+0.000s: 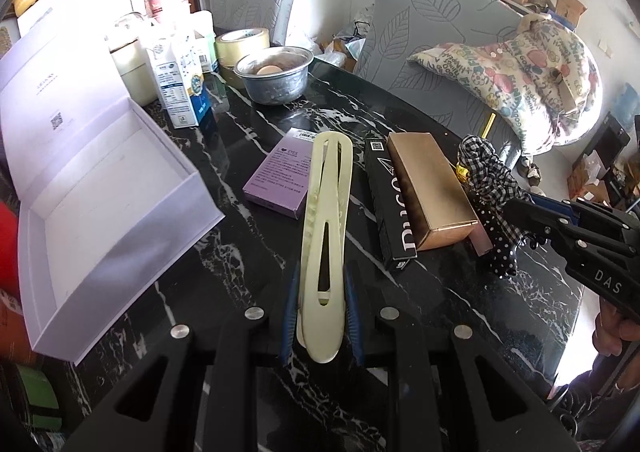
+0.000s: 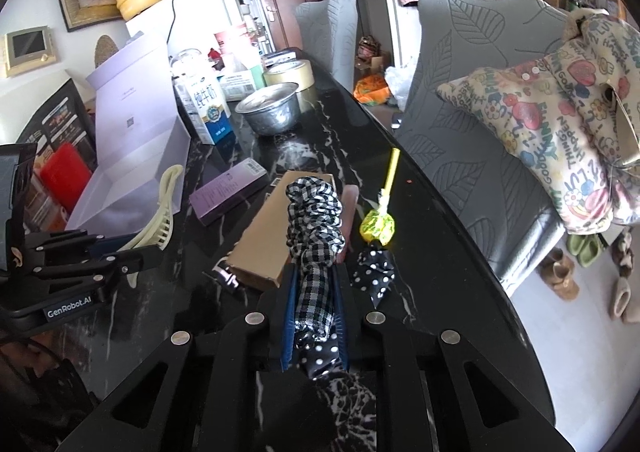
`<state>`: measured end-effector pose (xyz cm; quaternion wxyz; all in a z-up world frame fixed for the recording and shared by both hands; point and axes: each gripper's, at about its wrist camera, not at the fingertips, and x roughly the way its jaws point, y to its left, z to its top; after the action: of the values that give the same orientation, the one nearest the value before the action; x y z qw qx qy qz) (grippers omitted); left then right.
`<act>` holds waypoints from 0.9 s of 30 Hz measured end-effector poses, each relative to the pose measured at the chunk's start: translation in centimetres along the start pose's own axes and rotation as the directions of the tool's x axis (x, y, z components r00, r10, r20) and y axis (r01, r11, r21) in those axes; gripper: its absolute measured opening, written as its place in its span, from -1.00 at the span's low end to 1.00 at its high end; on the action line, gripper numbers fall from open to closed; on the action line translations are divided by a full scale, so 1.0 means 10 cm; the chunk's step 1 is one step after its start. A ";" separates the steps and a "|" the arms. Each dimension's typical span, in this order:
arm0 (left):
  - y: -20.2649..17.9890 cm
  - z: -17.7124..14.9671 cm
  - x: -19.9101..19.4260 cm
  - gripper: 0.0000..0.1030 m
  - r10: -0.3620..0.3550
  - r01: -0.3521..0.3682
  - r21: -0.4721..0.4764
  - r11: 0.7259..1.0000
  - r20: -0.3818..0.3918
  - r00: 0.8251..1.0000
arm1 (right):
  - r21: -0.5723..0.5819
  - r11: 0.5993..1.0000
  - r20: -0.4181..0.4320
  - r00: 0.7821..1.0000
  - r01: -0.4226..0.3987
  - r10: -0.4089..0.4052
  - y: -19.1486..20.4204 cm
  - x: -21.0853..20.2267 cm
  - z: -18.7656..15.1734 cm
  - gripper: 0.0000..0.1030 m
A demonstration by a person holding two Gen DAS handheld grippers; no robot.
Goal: Organize rigid objects
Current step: 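Carry the hair clip and scrunchie with both grippers over the open white box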
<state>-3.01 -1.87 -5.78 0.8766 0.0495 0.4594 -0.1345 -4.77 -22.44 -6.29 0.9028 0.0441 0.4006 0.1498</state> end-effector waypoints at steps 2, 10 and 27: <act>0.02 -0.04 -0.05 -0.57 0.007 -0.007 -0.010 1.000 0.008 1.000 | -0.003 1.000 0.004 1.000 -0.008 0.008 0.04 -0.04 -0.02 -0.68; 0.12 -0.23 -0.26 -0.57 0.041 -0.039 -0.056 0.998 0.034 0.999 | -0.044 0.997 0.005 0.998 -0.057 0.057 0.25 -0.14 -0.11 -0.68; 0.51 -0.80 -0.76 -0.57 0.165 -0.149 -0.220 0.964 0.055 0.985 | -0.186 0.958 -0.039 0.976 -0.219 0.216 0.92 -0.15 -0.25 -0.68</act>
<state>-12.04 6.19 -4.31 0.9008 -0.0141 0.4337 -0.0159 -9.73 -14.23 -5.09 0.8773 0.0005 0.3854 0.2860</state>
